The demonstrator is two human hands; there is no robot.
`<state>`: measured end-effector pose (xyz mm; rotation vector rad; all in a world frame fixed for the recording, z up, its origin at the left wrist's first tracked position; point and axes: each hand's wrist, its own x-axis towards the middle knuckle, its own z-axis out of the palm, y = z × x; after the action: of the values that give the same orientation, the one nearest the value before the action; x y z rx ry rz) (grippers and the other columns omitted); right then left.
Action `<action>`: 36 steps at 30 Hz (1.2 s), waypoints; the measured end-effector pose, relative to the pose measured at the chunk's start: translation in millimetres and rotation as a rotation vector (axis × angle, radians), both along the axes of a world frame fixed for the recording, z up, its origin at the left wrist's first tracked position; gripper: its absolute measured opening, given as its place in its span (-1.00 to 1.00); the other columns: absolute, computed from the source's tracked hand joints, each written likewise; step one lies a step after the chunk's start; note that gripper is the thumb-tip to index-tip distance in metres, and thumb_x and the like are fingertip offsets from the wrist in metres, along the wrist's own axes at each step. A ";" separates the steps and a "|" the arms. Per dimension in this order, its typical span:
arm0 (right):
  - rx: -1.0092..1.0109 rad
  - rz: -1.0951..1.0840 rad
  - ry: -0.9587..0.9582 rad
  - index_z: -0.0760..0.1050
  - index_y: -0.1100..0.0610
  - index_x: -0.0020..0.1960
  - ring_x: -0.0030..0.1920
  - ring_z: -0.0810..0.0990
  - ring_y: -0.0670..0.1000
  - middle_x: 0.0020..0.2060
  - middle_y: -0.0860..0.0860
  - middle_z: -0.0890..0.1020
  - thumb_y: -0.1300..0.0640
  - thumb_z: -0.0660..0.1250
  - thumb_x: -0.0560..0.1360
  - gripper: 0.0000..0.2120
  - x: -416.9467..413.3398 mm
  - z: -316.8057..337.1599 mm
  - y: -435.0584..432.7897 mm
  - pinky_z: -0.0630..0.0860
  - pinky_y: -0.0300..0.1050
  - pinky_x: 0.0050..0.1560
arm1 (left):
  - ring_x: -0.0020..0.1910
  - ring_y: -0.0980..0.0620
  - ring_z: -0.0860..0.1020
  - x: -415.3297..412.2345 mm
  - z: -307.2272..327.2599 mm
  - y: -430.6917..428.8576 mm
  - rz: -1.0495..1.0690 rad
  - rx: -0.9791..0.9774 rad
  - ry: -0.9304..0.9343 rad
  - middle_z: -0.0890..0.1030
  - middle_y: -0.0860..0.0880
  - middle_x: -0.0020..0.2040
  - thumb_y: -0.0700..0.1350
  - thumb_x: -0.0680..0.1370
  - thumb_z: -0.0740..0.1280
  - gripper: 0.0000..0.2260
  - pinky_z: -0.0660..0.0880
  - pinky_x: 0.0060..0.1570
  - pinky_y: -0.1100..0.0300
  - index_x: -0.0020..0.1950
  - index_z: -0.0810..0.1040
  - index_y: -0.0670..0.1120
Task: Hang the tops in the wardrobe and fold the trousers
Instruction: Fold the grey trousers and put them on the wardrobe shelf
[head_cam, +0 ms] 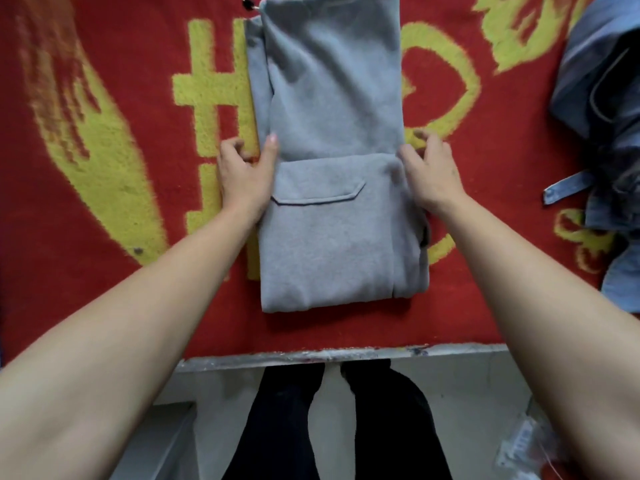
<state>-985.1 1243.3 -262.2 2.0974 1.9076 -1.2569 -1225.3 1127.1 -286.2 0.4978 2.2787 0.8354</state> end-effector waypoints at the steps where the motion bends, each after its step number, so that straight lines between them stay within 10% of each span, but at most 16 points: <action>1: 0.018 -0.052 0.046 0.32 0.06 0.46 0.31 0.44 0.05 0.26 0.03 0.47 -0.20 0.20 0.50 -0.40 -5.1 1.3 12.3 0.34 -0.06 0.29 | 0.16 -0.09 0.50 -7.4 0.7 15.0 0.021 -0.002 -0.036 0.54 -0.12 0.10 0.20 0.49 0.38 -0.44 0.39 0.25 0.05 0.30 0.40 -0.16; 10: -0.094 -0.232 0.412 0.59 0.10 0.17 0.07 0.67 -0.04 0.07 -0.03 0.68 -0.23 0.38 0.47 -0.54 -87.4 -6.8 123.3 0.58 0.01 0.20 | 0.08 0.04 0.62 -51.0 9.2 145.0 0.117 0.038 -0.258 0.61 -0.01 0.14 0.39 0.18 0.50 -0.21 0.58 0.10 0.06 0.19 0.49 -0.13; 15: -0.238 -0.383 0.557 0.58 0.18 0.09 -0.09 0.73 0.04 -0.03 0.04 0.71 -0.17 0.50 0.42 -0.54 -109.6 -22.2 153.2 0.67 0.07 -0.02 | -0.07 -0.03 0.68 -62.2 -19.7 161.0 0.322 0.196 -0.358 0.68 -0.12 -0.01 0.01 0.45 0.51 -0.71 0.64 -0.07 0.00 -0.03 0.57 -0.17; 22: -0.371 -0.344 0.596 0.59 0.23 0.19 -0.06 0.73 0.12 -0.03 0.14 0.72 -0.01 0.54 0.42 -0.55 -104.0 -23.8 160.9 0.66 0.14 0.01 | -0.30 0.10 0.65 -58.3 -13.9 152.5 0.252 0.343 -0.536 0.68 -0.02 -0.24 -0.12 0.61 0.32 -0.90 0.57 -0.26 0.22 -0.06 0.54 -0.12; 36: 0.106 0.399 0.278 0.53 -0.02 -0.20 -0.29 0.46 -0.09 -0.32 -0.09 0.53 -0.02 0.30 0.24 -0.84 -37.5 110.7 77.6 0.37 -0.20 -0.27 | -0.30 0.26 0.49 -5.8 125.6 40.0 -0.145 0.237 -0.196 0.59 0.05 -0.20 -0.27 0.34 0.40 -0.76 0.45 -0.22 0.37 -0.03 0.57 -0.06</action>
<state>-1022.7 1320.9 -151.5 1.5261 2.3988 -1.4314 -1231.1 1167.0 -160.5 0.6491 1.9515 1.0381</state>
